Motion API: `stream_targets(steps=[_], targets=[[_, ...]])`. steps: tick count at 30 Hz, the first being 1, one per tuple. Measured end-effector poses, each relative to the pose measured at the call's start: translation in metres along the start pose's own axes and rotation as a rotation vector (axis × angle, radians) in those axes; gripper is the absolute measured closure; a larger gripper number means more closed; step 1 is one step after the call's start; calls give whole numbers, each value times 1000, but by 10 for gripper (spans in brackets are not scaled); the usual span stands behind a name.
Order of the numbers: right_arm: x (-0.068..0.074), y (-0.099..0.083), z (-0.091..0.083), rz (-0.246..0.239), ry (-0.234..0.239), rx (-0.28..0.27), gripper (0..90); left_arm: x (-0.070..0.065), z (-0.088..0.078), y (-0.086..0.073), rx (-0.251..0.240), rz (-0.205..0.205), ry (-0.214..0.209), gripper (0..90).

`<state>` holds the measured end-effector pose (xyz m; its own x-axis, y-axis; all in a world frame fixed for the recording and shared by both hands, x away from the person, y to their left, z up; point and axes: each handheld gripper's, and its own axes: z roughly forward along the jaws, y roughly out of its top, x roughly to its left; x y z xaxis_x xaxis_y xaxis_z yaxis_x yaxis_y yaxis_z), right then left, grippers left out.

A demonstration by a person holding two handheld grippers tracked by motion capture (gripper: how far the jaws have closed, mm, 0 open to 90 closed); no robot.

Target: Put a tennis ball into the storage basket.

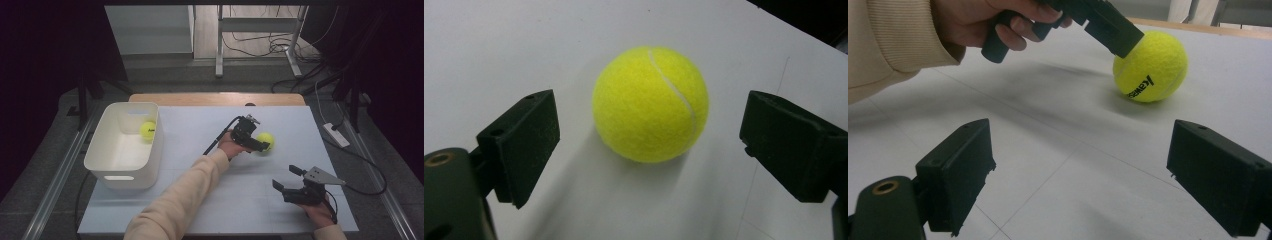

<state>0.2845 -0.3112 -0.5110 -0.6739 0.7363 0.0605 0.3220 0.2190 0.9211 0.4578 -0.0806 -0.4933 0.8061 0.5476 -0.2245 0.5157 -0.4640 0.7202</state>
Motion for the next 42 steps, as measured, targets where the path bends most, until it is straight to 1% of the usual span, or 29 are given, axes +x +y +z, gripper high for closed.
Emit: stream_targets(steps=[5,8,15,19,26,27,30,31,32,33,35,37,40,42], targets=[[0,0,0,0,-1,2,115,0,4,2,-8,-5,-5,107],[0,0,-1,5,-1,0,115,0,7,3,-1,0,-5,107],[-1,-1,-1,7,-1,1,115,-1,15,5,6,-1,-3,107],[-2,-1,-2,11,1,-1,115,1,19,6,6,-9,-7,111],[-2,-1,-1,13,0,-3,115,0,27,8,11,-7,-9,119],[-2,-1,-1,11,1,-1,115,1,28,8,13,-9,-10,123],[-3,-1,-1,10,2,1,115,2,33,7,22,-19,-15,172],[-3,-1,-1,11,1,1,115,3,33,6,30,-20,-16,206],[-3,-1,-1,11,1,0,115,3,33,6,26,-24,-25,221],[-4,-1,-1,12,0,0,115,3,33,6,19,-28,-29,257],[-3,-1,-1,11,0,1,115,1,33,7,27,-12,-20,265],[-3,-1,-1,11,0,1,115,0,32,7,30,-4,-19,266],[-3,-1,-2,14,-1,-1,115,2,30,7,39,-3,-22,270],[-3,-1,-2,13,-2,0,115,2,27,8,33,-3,-18,271]])
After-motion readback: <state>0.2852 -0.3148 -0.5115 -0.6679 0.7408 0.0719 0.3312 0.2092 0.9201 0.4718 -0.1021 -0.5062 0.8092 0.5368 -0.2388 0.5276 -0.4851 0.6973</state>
